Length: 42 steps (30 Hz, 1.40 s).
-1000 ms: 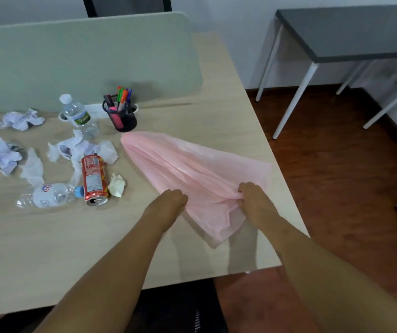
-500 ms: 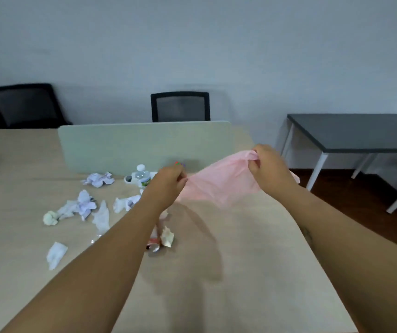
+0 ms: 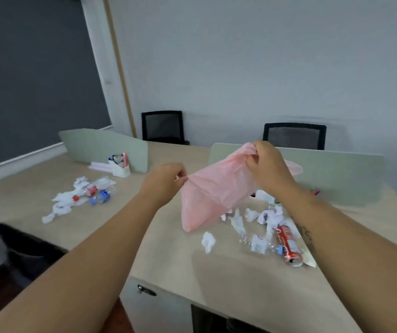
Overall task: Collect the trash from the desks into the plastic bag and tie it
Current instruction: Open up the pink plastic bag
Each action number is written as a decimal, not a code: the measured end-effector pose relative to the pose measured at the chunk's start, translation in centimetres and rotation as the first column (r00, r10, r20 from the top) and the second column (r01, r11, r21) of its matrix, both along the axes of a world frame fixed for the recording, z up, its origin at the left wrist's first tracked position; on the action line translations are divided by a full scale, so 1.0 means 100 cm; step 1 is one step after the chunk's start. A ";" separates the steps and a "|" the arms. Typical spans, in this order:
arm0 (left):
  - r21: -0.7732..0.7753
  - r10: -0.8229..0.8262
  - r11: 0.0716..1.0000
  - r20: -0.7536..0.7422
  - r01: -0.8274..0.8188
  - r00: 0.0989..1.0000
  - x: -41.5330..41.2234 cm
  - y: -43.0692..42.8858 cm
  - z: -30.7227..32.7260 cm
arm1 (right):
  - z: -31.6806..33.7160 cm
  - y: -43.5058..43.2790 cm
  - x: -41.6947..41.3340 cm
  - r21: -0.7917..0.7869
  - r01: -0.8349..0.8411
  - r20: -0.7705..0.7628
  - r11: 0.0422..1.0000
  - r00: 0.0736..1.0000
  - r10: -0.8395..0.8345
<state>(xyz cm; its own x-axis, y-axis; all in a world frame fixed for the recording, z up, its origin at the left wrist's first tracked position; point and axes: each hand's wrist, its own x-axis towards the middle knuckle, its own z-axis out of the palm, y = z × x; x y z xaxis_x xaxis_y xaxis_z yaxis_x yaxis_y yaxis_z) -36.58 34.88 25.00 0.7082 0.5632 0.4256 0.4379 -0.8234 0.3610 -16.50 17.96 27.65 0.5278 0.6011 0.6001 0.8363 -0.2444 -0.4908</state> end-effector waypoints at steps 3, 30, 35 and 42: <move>-0.057 0.045 0.997 -0.107 -0.051 0.993 -0.061 0.027 -0.021 | -0.018 0.057 -0.052 -0.039 0.005 -0.073 0.999 0.997 -0.008; -0.520 0.553 0.737 0.098 -0.432 0.827 -0.081 0.279 -0.104 | -0.113 0.322 -0.031 -0.345 -0.466 -0.628 0.815 0.760 0.169; -0.568 0.504 0.748 0.147 -0.345 0.851 -0.052 0.323 -0.087 | -0.115 0.346 -0.032 -0.179 -0.258 -0.375 0.949 0.910 0.177; -0.268 -0.010 0.963 0.091 0.034 0.996 -0.014 0.384 -0.060 | -0.098 0.413 -0.068 -0.448 -0.174 -0.062 0.877 0.985 0.163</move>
